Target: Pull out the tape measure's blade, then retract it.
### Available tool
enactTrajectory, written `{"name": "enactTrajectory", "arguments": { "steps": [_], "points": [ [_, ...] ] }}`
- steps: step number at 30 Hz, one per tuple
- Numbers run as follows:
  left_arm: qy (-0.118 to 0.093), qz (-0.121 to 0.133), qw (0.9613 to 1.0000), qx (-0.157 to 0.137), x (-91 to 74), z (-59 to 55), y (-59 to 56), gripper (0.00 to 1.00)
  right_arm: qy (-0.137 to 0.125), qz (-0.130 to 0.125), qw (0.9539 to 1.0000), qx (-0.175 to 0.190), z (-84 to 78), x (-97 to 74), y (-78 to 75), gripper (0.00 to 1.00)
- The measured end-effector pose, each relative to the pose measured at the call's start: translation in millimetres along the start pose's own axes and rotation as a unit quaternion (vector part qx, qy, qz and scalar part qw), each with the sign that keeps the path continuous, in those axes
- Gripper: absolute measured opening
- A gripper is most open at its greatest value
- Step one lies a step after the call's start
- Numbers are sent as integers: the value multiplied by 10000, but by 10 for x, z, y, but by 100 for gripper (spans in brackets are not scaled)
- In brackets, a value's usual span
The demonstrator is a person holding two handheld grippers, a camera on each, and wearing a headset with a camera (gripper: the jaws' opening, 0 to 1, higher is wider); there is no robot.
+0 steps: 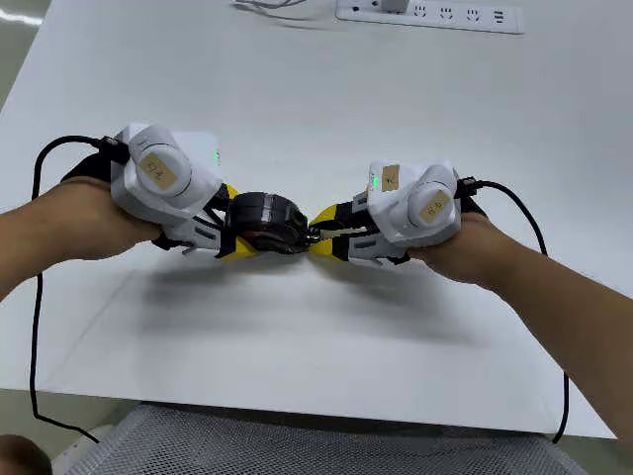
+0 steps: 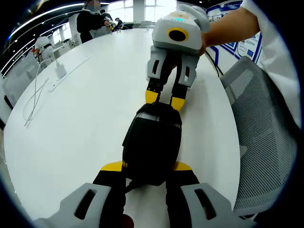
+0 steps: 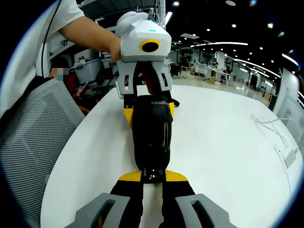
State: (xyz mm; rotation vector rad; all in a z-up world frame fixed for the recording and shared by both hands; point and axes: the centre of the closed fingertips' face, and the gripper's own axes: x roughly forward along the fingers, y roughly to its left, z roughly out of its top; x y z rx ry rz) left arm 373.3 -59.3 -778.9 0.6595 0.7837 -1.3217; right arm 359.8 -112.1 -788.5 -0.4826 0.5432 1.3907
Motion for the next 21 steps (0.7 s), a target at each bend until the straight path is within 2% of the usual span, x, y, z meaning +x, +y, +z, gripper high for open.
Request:
{"name": "enactTrajectory", "arguments": {
  "steps": [14, 21],
  "points": [
    [76, 9, 10000, 45, 6, -8, 2, 27, 52, 4, 10000, -68, -17, -12, 10, 10],
    [57, -8, 10000, -4, 5, -3, 2, 27, 91, -19, 9999, -70, -80, -90, -3, 10]
  ]
}}
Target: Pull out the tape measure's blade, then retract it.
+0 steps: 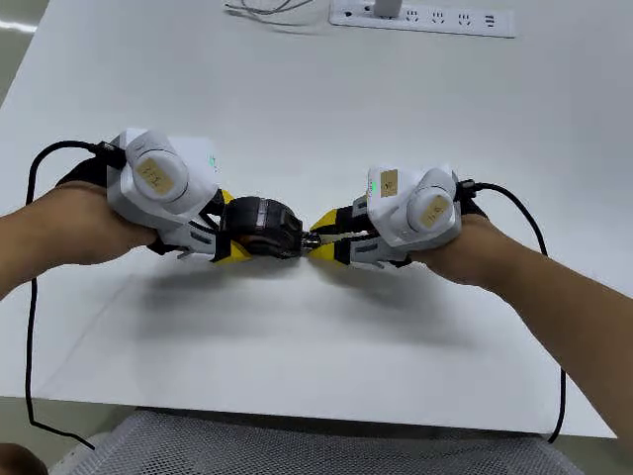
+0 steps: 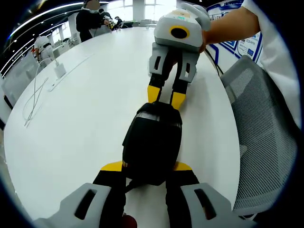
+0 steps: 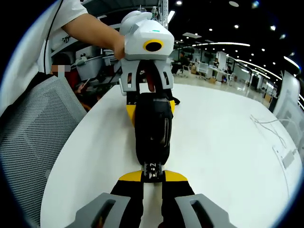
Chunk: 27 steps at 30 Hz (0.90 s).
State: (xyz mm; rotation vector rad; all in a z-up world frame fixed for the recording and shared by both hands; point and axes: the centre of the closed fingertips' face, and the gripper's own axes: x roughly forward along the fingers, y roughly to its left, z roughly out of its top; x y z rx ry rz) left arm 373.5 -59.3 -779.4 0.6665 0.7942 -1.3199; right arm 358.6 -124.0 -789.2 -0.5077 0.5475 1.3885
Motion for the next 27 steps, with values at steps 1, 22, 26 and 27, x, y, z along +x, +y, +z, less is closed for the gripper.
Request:
{"name": "enactTrajectory", "arguments": {
  "steps": [1, 22, 26, 27],
  "points": [
    [-13, -3, 10000, -14, 0, 1, 2, 27, 0, -8, 10000, 12, -6, -9, -4, 10],
    [-19, -8, 10000, -22, -8, -4, -3, 28, 128, -101, 9998, -61, -152, -238, -20, 10],
    [-22, -9, 10000, -32, -7, -1, -3, 28, 171, -115, 9998, -53, -196, -302, -19, 10],
    [-23, -11, 10000, -44, -8, 0, -4, 28, 181, -126, 9997, -49, -207, -318, -19, 10]
  ]
}}
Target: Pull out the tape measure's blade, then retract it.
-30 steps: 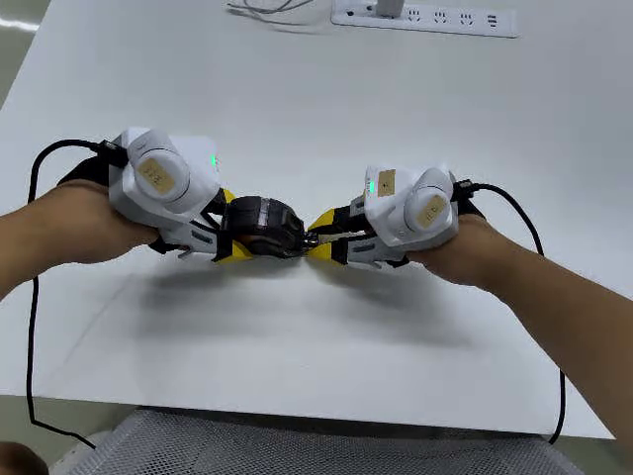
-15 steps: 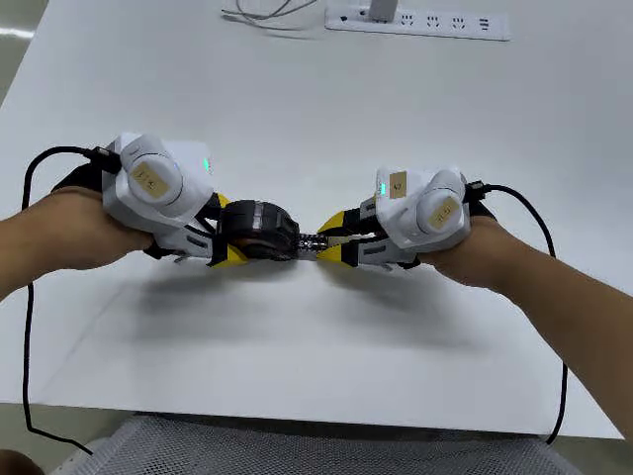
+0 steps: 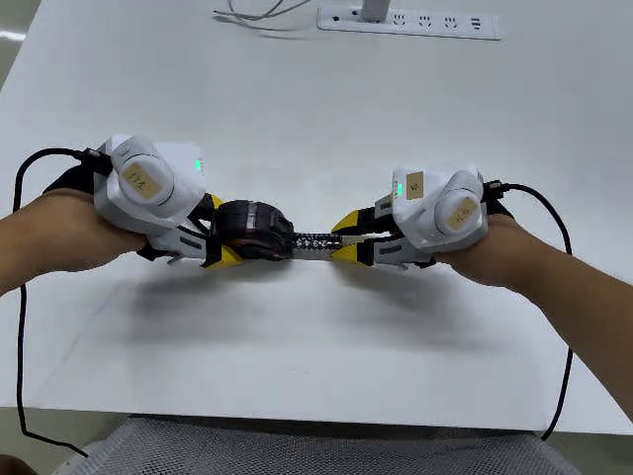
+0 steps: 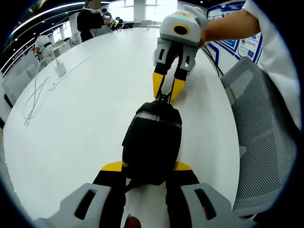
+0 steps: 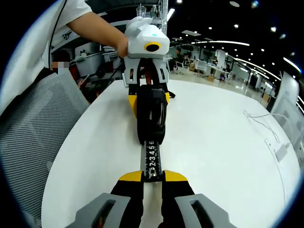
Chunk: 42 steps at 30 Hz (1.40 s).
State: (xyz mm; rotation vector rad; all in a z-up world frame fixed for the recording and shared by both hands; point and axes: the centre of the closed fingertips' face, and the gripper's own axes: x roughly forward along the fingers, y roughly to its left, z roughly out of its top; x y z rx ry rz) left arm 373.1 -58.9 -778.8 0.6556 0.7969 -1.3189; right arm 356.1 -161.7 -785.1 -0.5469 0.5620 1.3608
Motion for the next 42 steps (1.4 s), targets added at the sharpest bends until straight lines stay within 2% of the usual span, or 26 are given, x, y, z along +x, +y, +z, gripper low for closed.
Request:
{"name": "enactTrajectory", "arguments": {
  "steps": [11, 42],
  "points": [
    [9, 3, 10000, 21, -1, 2, 0, 27, 57, -68, 10000, 45, -59, -120, 17, 10],
    [76, -12, 10000, 26, 0, -6, -4, 28, 419, -208, 9989, 91, -398, -484, -14, 9]
  ]
}}
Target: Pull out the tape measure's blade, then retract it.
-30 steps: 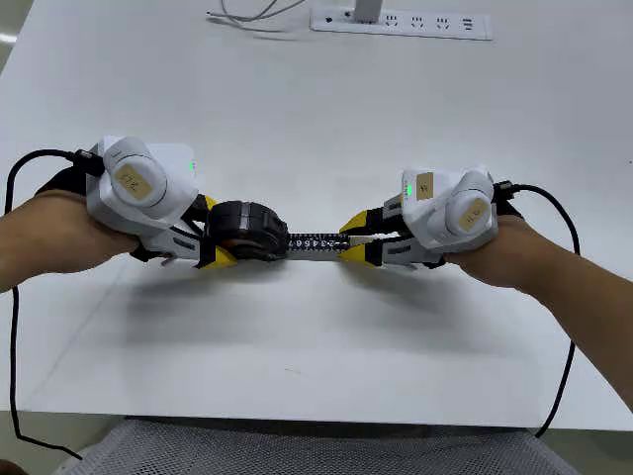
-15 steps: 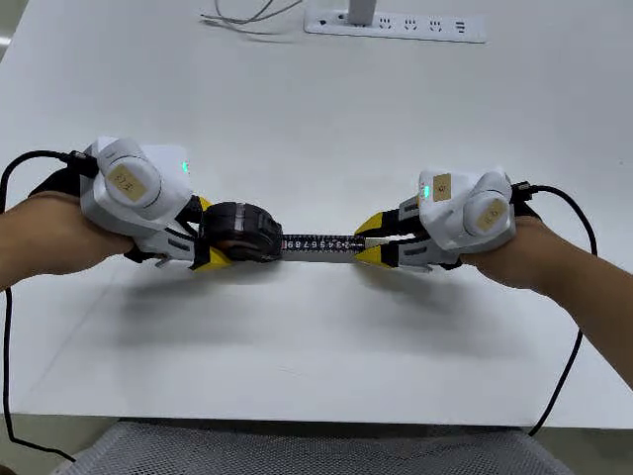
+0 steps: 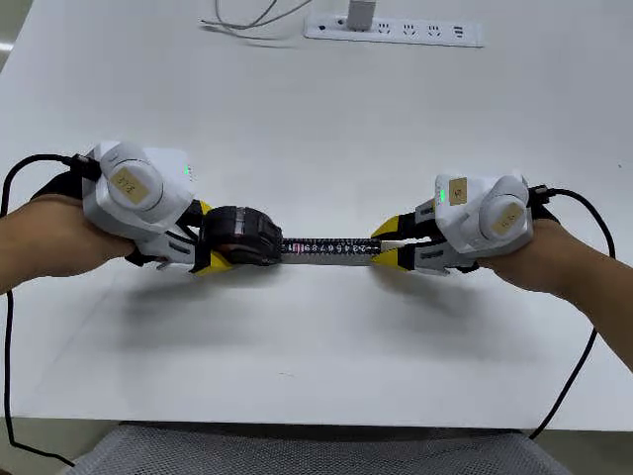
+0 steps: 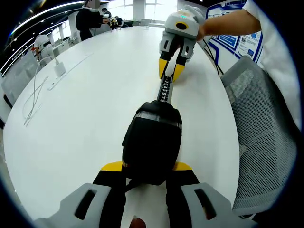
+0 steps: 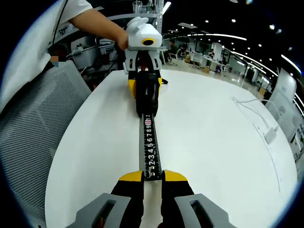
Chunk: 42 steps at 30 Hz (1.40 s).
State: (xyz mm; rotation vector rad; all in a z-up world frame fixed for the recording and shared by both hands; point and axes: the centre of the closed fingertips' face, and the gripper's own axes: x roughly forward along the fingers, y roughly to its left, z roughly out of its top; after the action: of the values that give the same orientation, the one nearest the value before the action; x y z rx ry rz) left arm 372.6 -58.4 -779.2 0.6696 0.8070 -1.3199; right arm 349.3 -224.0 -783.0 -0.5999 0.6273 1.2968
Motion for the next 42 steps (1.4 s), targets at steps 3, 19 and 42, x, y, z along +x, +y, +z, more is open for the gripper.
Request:
{"name": "enactTrajectory", "arguments": {
  "steps": [3, 19, 42],
  "points": [
    [-5, -7, 10000, -7, -1, -2, 0, 28, 52, -14, 10000, -4, -32, -30, 2, 9],
    [19, -9, 10000, 7, 4, -7, 8, 28, 273, -54, 9996, 25, -215, -227, -13, 9],
    [50, -20, 10000, 26, 3, -3, -8, 28, 532, -78, 9985, 118, -468, -483, -11, 9]
  ]
}}
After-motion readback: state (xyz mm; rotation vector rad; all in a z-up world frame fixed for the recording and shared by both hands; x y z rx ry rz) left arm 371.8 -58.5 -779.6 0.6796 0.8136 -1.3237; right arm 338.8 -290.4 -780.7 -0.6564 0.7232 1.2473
